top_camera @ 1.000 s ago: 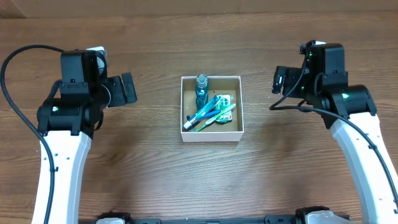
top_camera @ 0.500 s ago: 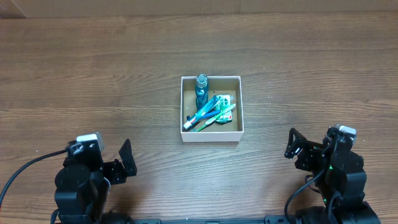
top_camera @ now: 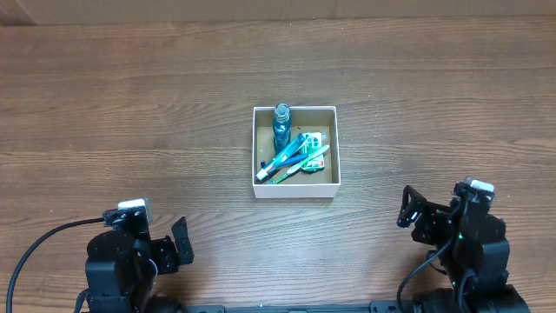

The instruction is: Pack container

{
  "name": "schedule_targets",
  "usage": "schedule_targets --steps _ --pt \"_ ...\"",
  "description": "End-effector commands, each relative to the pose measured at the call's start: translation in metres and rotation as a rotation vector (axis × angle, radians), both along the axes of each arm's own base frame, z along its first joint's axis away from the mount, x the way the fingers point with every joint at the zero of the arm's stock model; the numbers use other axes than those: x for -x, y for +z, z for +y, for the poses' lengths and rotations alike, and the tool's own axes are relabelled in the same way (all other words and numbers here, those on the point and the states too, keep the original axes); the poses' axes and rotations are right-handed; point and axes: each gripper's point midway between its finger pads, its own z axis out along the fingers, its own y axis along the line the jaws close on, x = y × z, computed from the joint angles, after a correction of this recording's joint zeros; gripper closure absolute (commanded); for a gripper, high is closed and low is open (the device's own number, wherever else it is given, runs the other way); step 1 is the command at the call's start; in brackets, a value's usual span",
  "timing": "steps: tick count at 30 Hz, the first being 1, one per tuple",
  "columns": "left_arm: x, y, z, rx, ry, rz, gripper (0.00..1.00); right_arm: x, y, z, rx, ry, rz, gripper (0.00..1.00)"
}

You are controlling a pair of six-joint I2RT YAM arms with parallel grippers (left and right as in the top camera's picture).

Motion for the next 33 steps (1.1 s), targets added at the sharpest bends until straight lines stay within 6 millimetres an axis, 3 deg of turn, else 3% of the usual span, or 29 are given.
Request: schedule_targets --steps 1,9,12,16,33 --pt "0.000 0.001 -0.001 0.018 0.005 -0.004 0.00 -0.003 0.007 0.003 0.103 0.084 -0.174 0.00" --pt "0.000 0.001 -0.001 0.018 0.005 -0.004 0.00 -0.032 0.011 0.017 0.056 0.119 -0.581 0.00" --pt "0.000 0.001 -0.001 0.018 0.005 -0.004 0.00 -0.036 0.016 0.018 0.148 0.140 -0.682 0.00" --pt "0.000 0.001 -0.001 0.018 0.005 -0.004 0.00 -0.037 -0.014 0.021 0.196 0.183 -0.568 0.00" --pt "0.000 0.001 -0.001 0.018 0.005 -0.004 0.00 -0.037 -0.013 0.021 0.196 0.182 -0.569 0.00"
